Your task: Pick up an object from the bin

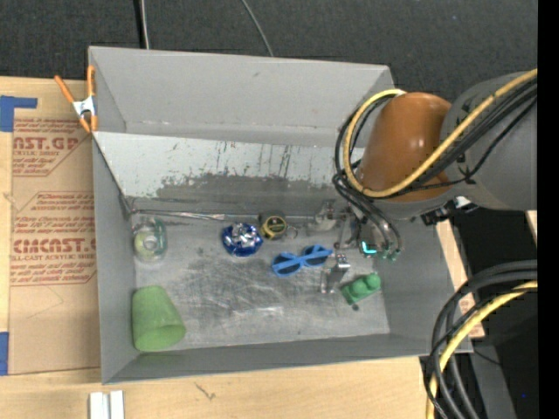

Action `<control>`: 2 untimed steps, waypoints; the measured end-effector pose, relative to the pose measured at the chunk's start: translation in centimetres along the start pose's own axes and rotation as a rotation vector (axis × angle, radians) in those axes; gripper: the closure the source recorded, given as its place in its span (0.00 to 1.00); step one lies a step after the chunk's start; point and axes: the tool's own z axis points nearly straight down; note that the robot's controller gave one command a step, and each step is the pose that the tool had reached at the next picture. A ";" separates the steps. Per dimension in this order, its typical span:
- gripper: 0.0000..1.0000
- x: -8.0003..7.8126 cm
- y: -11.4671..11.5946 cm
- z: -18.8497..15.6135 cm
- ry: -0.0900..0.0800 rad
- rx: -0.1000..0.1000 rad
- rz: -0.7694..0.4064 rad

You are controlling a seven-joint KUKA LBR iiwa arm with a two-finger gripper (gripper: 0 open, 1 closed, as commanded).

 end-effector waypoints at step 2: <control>1.00 -1.2 -3.6 6.9 -0.028 0.001 0.021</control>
Offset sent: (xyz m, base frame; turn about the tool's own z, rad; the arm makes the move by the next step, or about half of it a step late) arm 0.0044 -0.0371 -0.0764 0.0218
